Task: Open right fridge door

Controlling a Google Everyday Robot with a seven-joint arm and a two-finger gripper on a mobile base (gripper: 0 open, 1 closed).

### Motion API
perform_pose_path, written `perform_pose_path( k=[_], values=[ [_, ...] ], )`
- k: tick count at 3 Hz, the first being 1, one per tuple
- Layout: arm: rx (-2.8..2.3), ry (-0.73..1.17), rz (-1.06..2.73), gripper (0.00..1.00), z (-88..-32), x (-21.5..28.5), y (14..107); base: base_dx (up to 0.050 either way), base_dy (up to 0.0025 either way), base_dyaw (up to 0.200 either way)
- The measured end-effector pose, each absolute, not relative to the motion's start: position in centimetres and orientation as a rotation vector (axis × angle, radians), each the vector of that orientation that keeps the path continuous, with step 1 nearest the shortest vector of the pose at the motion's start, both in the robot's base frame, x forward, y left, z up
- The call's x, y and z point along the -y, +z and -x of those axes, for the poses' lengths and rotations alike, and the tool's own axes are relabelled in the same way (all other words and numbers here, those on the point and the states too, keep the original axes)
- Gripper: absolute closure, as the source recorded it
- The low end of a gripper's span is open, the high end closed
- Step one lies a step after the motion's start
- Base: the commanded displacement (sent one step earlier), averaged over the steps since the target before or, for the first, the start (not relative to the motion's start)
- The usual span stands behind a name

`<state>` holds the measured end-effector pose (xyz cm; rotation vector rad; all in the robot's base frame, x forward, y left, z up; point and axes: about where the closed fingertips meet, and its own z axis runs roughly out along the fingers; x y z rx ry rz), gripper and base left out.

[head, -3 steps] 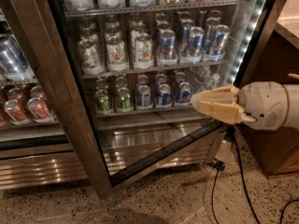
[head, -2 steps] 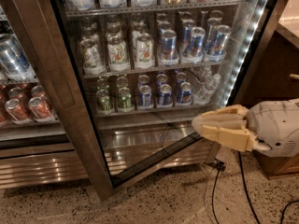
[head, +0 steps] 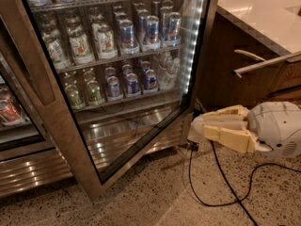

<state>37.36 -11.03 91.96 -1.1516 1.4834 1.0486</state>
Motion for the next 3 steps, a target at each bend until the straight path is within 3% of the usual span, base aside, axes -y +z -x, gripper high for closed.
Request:
perform_pose_path(
  k=[1, 2, 3],
  values=[
    [-1.483, 1.049, 1.152, 1.00, -37.36, 11.03, 91.96, -0.032, 0.00243, -0.154],
    [-1.483, 1.049, 1.152, 1.00, -37.36, 11.03, 91.96, 0.000, 0.00002, -0.198],
    [-1.483, 1.049, 1.152, 1.00, -37.36, 11.03, 91.96, -0.026, -0.00229, 0.170]
  ],
)
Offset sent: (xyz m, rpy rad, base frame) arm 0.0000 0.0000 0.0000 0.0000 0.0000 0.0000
